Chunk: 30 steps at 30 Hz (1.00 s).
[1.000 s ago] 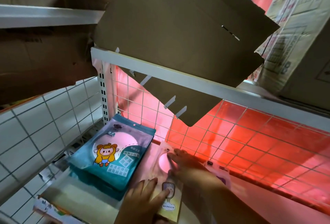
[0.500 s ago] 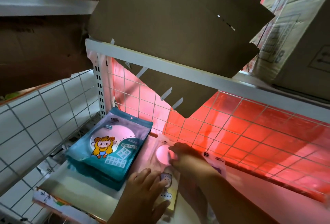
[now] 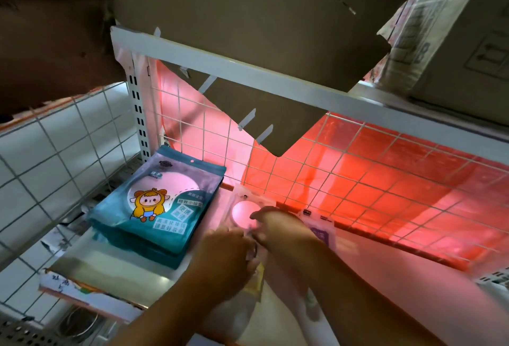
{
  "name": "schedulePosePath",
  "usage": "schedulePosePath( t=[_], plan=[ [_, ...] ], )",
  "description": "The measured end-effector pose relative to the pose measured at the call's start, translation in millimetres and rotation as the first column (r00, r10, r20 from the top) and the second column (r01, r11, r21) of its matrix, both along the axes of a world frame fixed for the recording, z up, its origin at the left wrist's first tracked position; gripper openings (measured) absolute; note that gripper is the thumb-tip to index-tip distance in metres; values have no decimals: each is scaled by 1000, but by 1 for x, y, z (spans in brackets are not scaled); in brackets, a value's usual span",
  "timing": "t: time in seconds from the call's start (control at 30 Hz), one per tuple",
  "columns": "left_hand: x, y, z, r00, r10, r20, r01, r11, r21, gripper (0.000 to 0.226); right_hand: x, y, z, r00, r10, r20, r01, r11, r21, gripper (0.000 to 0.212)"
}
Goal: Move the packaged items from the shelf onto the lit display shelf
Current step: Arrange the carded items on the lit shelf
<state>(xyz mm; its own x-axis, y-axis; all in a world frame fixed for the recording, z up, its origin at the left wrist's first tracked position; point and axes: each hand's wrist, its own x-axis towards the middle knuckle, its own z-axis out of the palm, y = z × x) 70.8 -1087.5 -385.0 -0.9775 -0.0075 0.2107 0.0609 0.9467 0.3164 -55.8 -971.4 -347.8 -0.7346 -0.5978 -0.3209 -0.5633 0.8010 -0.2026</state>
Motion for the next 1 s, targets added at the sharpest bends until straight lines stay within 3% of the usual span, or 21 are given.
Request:
schedulePosePath(
  t=[0.17,0.3,0.47,0.73,1.0],
  plan=[
    [-16,-3,53,998,-18,-65,29,985,170,39,19,42,30,979,-52,-198,-9,956,-293,44],
    [-18,19,119,950,-115,-289,183,958,222,57,35,91,87,946,-171,-275,18,876,-483,56],
    [-10,91,203,825,-292,-485,447,862,241,57,78,184,163,851,-329,-409,13,792,-611,60],
    [39,266,279,615,-487,-620,714,677,177,52,187,349,243,629,-569,-530,63,717,-694,60],
    [115,440,314,446,-653,-612,868,481,119,51,328,516,277,462,-691,-555,162,682,-714,54]
  ],
)
